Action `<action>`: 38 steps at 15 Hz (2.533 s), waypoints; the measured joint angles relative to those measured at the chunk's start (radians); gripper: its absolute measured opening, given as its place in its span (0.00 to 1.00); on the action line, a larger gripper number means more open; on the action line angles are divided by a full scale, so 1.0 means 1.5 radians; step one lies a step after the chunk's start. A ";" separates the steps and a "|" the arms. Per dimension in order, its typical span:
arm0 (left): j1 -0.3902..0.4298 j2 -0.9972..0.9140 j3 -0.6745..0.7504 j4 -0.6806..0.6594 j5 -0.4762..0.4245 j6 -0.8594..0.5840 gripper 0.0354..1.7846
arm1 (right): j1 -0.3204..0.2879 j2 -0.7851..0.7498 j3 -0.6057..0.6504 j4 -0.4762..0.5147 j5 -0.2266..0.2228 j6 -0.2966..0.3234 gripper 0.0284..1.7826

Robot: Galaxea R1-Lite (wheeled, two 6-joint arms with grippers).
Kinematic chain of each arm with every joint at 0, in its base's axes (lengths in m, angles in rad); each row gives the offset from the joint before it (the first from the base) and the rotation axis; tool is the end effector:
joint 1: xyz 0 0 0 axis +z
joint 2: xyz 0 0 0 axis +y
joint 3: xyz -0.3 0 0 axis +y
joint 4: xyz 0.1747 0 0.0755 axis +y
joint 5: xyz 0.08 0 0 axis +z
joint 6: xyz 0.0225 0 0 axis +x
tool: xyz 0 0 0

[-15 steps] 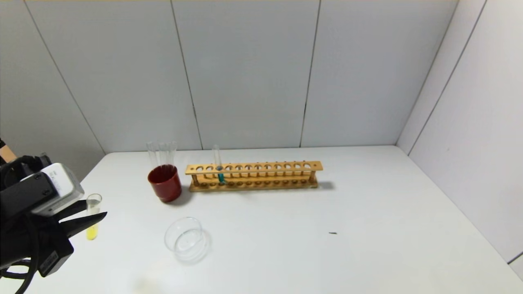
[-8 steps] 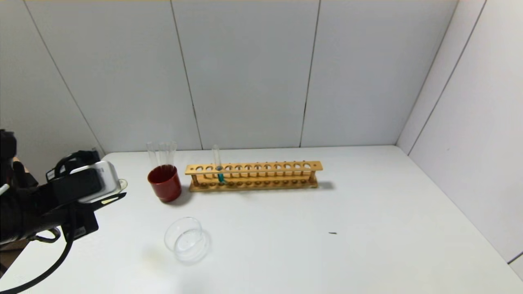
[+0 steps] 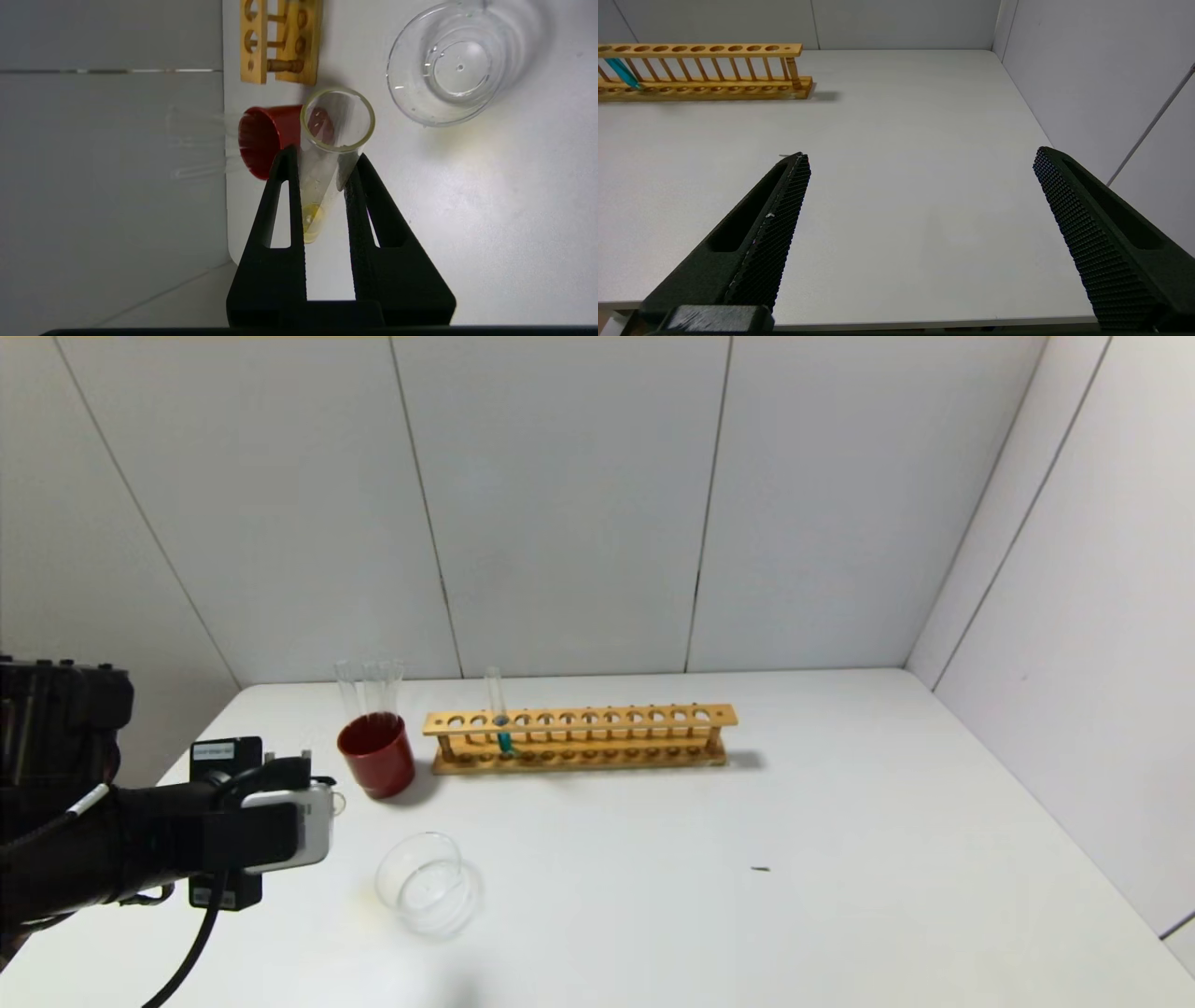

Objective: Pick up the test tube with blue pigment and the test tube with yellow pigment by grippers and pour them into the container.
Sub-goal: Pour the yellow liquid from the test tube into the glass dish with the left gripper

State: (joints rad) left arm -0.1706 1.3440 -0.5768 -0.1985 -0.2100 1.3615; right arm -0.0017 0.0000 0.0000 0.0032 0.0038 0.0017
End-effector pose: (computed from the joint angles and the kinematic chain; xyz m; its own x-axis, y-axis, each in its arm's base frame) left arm 0.1930 -0.0380 0.1705 0.7767 -0.3453 -0.5267 0.5896 0.1046 0.8009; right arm -0.0228 0.0001 0.0752 1.0000 0.0021 -0.0032 -0.0021 1.0000 0.0017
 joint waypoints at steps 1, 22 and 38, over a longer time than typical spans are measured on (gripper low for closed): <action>-0.009 -0.001 0.008 -0.005 0.001 0.005 0.16 | 0.000 0.000 0.000 0.000 0.000 0.000 0.98; -0.066 0.109 0.058 -0.276 0.003 0.014 0.16 | 0.000 0.000 0.000 0.000 0.000 0.000 0.98; -0.062 0.182 0.170 -0.508 0.000 0.014 0.16 | 0.000 0.000 0.000 0.000 0.000 0.000 0.98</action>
State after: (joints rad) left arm -0.2636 1.6172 -0.3213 -0.9611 -0.2096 1.3821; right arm -0.0017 0.0000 0.0000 0.0032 0.0043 0.0013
